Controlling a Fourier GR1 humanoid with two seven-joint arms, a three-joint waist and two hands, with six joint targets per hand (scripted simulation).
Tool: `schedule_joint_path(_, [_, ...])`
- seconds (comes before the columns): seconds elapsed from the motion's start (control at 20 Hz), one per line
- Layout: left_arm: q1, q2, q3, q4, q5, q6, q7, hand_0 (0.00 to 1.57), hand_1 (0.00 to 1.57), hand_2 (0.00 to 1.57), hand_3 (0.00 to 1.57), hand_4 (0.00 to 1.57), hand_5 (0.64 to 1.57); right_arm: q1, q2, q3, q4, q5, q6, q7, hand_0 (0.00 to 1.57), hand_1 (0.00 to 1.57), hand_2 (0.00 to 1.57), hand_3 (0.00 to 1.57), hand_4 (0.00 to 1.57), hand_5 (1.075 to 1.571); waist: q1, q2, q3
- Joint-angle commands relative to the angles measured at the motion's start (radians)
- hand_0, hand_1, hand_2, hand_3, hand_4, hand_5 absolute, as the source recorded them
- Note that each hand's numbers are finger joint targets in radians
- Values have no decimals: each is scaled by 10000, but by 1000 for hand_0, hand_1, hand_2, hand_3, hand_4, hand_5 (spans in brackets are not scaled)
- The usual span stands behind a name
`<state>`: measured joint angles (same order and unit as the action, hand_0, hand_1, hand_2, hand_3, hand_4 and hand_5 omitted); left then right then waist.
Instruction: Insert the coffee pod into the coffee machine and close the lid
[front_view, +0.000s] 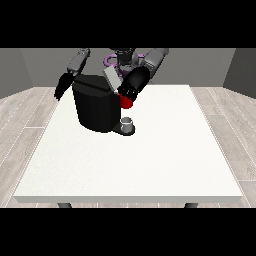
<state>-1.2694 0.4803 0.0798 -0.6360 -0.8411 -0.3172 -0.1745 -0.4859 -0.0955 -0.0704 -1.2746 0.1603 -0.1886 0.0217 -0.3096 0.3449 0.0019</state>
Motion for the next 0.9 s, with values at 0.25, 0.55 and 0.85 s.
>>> schedule_joint_path(0.25, [-239,-11,282,50,134,218,-410,1150,1150,1145,953,0,1571,-165,6,-115,142,98,-260,89,0,0,0,0,144,1571,80,141,-18])
schedule_joint_path(0.55, [-400,-25,388,70,46,596,-348,1212,1212,1186,971,0,1571,38,39,119,167,169,-58,-453,0,0,0,0,218,1571,-234,384,-14])
schedule_joint_path(0.85, [-55,248,162,119,-368,1160,-1068,1144,1144,1115,841,0,1571,-144,257,364,-153,395,-302,180,0,0,0,0,160,1571,-225,491,-21])
